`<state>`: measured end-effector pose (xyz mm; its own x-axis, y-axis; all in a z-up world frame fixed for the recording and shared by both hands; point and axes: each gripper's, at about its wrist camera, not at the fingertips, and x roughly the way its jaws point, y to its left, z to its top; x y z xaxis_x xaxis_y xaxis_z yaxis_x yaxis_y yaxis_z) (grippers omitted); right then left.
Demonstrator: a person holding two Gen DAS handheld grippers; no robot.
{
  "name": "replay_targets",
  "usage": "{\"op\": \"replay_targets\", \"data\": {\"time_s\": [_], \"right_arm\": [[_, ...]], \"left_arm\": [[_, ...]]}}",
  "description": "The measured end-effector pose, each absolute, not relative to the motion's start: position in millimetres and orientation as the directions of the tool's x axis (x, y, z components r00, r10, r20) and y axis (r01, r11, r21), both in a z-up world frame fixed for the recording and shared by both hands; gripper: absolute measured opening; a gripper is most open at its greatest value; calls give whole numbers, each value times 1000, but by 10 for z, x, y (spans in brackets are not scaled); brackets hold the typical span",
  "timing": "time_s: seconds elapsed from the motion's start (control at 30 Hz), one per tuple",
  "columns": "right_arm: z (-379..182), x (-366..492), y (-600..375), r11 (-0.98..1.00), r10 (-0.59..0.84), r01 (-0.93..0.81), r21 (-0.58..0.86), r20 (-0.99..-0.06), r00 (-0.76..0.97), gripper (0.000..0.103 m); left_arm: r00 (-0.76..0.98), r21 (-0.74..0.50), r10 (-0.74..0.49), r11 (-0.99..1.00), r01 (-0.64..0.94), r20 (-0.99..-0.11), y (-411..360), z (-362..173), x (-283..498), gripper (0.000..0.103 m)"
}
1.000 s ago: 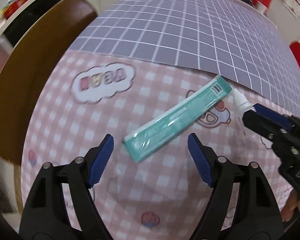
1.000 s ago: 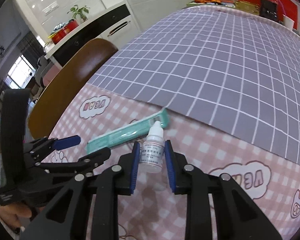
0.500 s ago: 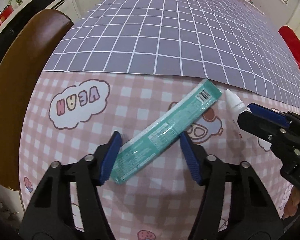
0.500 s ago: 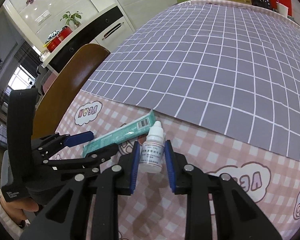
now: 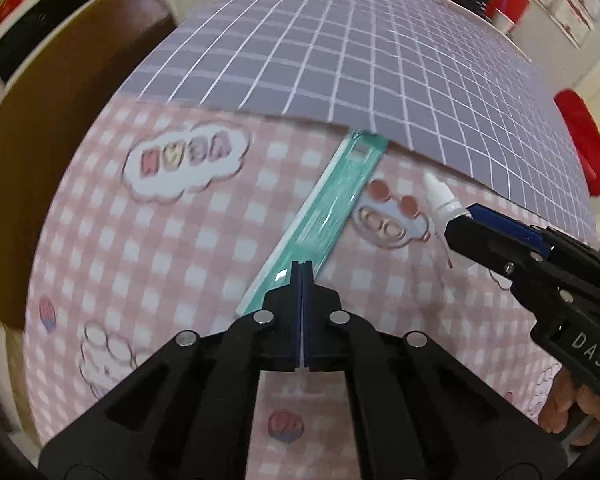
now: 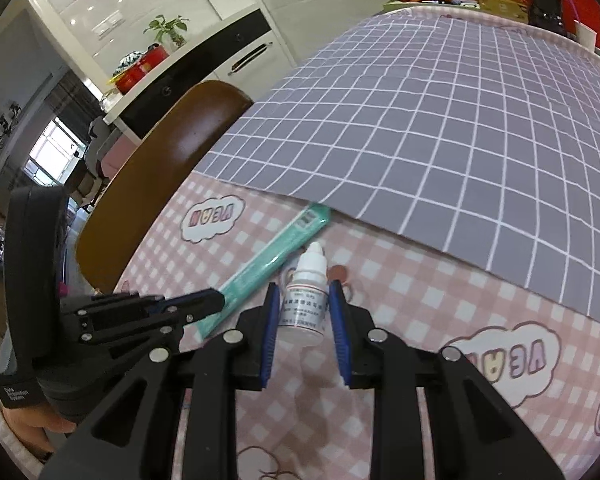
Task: Collect trash
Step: 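Grasp white dropper bottle with right tool while left tool grasps teal toothbrush package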
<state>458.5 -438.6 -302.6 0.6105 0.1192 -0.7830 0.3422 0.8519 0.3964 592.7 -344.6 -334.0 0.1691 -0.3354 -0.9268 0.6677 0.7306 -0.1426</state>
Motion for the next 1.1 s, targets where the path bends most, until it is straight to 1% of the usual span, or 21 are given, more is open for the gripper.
{"op": "replay_targets", "data": {"time_s": [0.1, 0.13, 0.17, 0.2, 0.23, 0.27, 0.33, 0.37, 0.4, 0.47, 0.57, 0.7, 0.73, 0.77, 0.8, 0.83, 0.87, 0.93, 0.97, 1.03, 1.1], "right_arm": [[-3032, 4582, -4321, 853, 122, 340, 395, -785, 607, 25], [-3041, 4577, -4313, 854, 123, 340, 395, -787, 605, 25], [-3045, 4571, -4303, 852, 127, 340, 398, -788, 603, 25], [-3040, 4563, -4301, 853, 126, 339, 396, -787, 603, 25], [-3038, 4552, -4295, 856, 122, 338, 392, -788, 604, 25], [-3040, 4542, -4300, 857, 119, 338, 389, -788, 604, 25], [-3050, 4523, -4326, 854, 115, 345, 390, -788, 605, 25], [-3060, 4522, -4347, 851, 111, 351, 390, -788, 606, 25], [-3064, 4520, -4364, 850, 110, 354, 391, -788, 606, 25], [-3071, 4511, -4398, 847, 105, 359, 391, -787, 609, 25], [-3099, 4482, -4463, 842, 100, 370, 391, -789, 606, 25], [-3139, 4448, -4535, 834, 100, 383, 397, -791, 603, 25], [-3146, 4437, -4551, 832, 100, 386, 399, -792, 602, 25], [-3154, 4435, -4569, 829, 101, 389, 402, -792, 603, 25], [-3159, 4436, -4574, 828, 103, 389, 404, -792, 602, 25], [-3166, 4437, -4579, 827, 105, 390, 405, -792, 601, 25], [-3172, 4439, -4586, 826, 106, 390, 407, -792, 601, 25], [-3184, 4453, -4590, 824, 113, 390, 411, -795, 596, 25], [-3192, 4456, -4589, 822, 121, 389, 416, -795, 595, 25], [-3189, 4461, -4579, 822, 128, 384, 420, -794, 594, 25], [-3179, 4468, -4559, 825, 131, 377, 420, -793, 595, 25]], "left_arm": [[204, -158, -357, 761, 629, -911, -3309, -3284, 5951, 2], [201, -161, -359, 762, 628, -911, -3292, -3286, 5949, 7], [204, -154, -356, 759, 633, -912, -3294, -3289, 5940, 39], [219, -136, -348, 757, 639, -912, -3296, -3282, 5928, 66], [267, -98, -344, 757, 646, -900, -3301, -3247, 5891, 79], [300, -70, -353, 742, 666, -886, -3317, -3211, 5852, 79], [286, -58, -338, 730, 681, -897, -3371, -3255, 5874, 77], [283, -47, -328, 723, 689, -901, -3404, -3287, 5889, 70], [266, -44, -321, 709, 704, -909, -3445, -3325, 5906, 65], [251, -33, -308, 688, 725, -918, -3542, -3381, 5917, 52], [252, -2, -293, 655, 756, -922, -3681, -3457, 5916, 47], [262, 21, -293, 630, 776, -919, -3816, -3485, 5887, 45], [263, 23, -294, 626, 779, -919, -3854, -3485, 5905, 42], [258, 21, -299, 618, 786, -919, -3868, -3480, 5905, 35], [249, 12, -306, 609, 793, -919, -3886, -3475, 5901, 32], [250, 16, -304, 605, 796, -919, -3921, -3478, 5902, 30], [250, 20, -304, 599, 801, -919, -3927, -3478, 5888, 25], [242, 11, -312, 593, 805, -919, -3949, -3470, 5885, 19], [247, 18, -316, 585, 811, -916, -3959, -3445, 5853, 13], [248, 18, -317, 584, 812, -915, -3987, -3421, 5844, 11], [224, -37, -341, 616, 787, -913, -3933, -3387, 5847, 11]]}}
